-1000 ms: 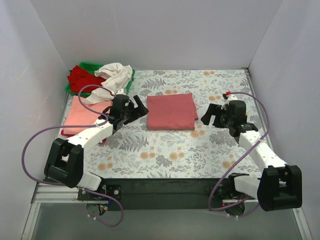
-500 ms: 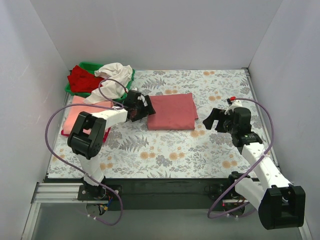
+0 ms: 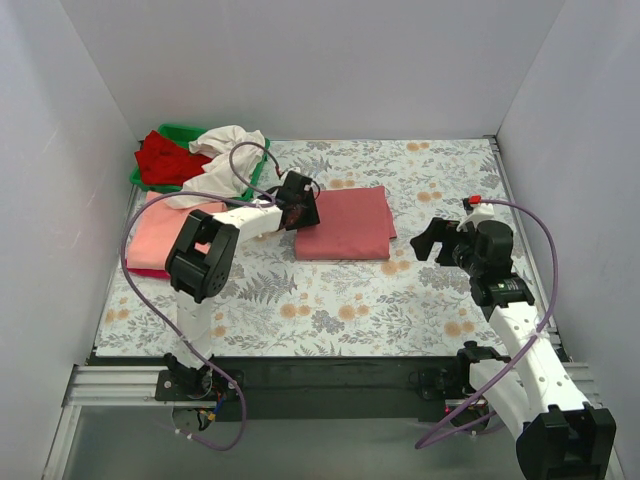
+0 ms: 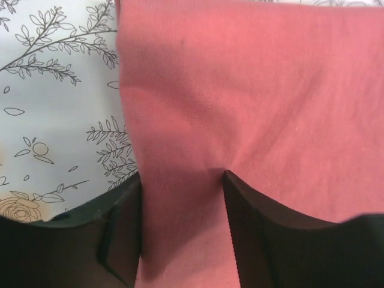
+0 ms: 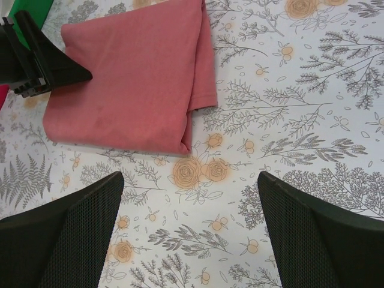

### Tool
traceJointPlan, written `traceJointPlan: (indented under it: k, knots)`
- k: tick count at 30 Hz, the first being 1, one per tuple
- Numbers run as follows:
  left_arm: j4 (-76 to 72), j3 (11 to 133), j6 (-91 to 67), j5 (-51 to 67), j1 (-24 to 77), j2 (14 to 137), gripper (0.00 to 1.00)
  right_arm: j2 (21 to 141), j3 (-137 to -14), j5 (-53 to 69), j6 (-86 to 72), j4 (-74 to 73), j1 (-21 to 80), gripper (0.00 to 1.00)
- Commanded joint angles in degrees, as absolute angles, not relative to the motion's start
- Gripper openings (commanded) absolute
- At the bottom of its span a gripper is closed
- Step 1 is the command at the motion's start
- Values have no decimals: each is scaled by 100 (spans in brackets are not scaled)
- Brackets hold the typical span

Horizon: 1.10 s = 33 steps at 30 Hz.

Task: Fold and stack the t-shirts
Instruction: Neatly place the folded tshirt to the corner

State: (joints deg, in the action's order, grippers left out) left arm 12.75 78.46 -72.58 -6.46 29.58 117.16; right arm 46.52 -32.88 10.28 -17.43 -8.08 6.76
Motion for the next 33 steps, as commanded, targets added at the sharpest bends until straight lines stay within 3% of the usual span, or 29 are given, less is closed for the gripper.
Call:
traceJointPlan:
  k: [1, 3, 6, 16, 23, 33]
  knots:
    - [1942, 8147, -7084, -1378, 3234, 11988, 43, 4535, -3243, 747, -1591, -844, 650, 98]
    - [2135, 8322, -7040, -1651, 3296, 12119, 33, 4535, -3226, 677, -1573, -844, 650, 98]
    - [2241, 8385, -6909, -1731, 3305, 12147, 0, 4570, -3217, 642, -1512, -853, 642, 98]
    - [1591, 6699, -3985, -2092, 3305, 10224, 0, 4693, -3173, 185, -1476, -914, 633, 98]
    - [1661, 5503, -3279, -2539, 3252, 8764, 0, 4851, -3208, 18, -1477, -914, 624, 98]
    - [1705, 5326, -1919, -3094, 2514, 7840, 0, 5010, -3217, -509, -1389, -879, 589, 98]
